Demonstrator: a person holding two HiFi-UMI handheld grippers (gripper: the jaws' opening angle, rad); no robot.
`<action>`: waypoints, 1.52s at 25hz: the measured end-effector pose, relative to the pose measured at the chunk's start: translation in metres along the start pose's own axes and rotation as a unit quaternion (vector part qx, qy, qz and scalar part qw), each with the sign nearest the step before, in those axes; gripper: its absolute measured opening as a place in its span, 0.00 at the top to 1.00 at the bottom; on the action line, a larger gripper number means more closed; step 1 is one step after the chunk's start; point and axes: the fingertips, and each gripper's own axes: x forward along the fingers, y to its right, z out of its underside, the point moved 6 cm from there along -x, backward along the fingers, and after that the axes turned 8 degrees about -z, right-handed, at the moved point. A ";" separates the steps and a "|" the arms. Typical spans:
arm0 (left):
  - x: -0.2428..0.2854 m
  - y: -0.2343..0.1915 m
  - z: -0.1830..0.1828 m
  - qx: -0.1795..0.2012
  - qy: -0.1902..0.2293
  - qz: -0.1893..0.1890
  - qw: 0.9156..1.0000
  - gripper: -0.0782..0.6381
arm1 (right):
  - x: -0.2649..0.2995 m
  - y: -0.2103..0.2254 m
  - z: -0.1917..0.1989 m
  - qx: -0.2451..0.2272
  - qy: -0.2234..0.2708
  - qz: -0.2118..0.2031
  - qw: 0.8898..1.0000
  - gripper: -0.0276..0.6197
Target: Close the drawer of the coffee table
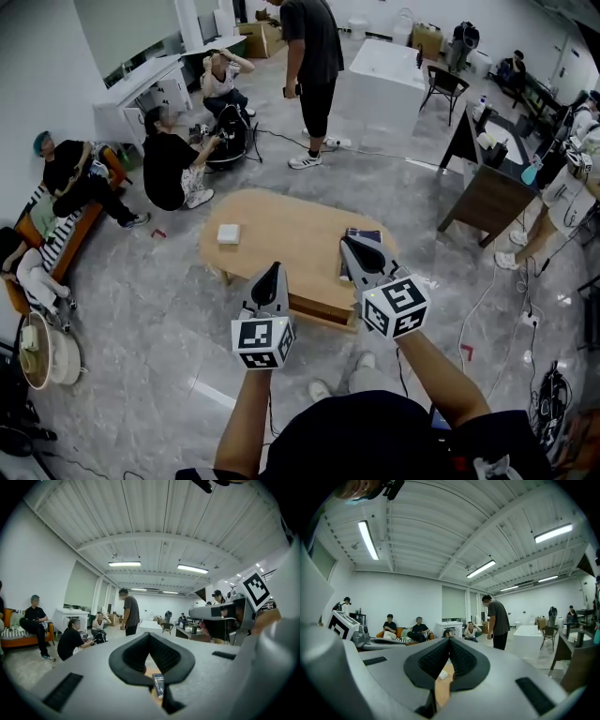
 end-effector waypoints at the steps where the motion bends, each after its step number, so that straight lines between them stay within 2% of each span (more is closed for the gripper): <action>1: 0.001 0.000 0.001 0.000 0.000 0.001 1.000 0.89 | 0.000 0.001 0.000 0.000 0.001 0.001 1.000 0.94; 13: 0.024 0.017 0.008 0.007 -0.009 -0.003 1.000 0.89 | 0.001 0.036 0.006 0.007 -0.001 -0.004 1.000 0.94; 22: 0.044 0.017 0.031 -0.007 -0.013 0.023 1.000 0.89 | 0.018 0.058 0.026 0.015 -0.002 -0.020 1.000 0.94; 31: 0.060 0.012 0.067 -0.002 -0.043 0.032 0.999 0.89 | 0.041 0.062 0.064 0.011 -0.027 -0.056 0.998 0.94; 38: 0.077 0.003 0.085 0.023 -0.061 0.021 0.998 0.89 | 0.058 0.075 0.098 0.017 -0.041 -0.078 0.996 0.94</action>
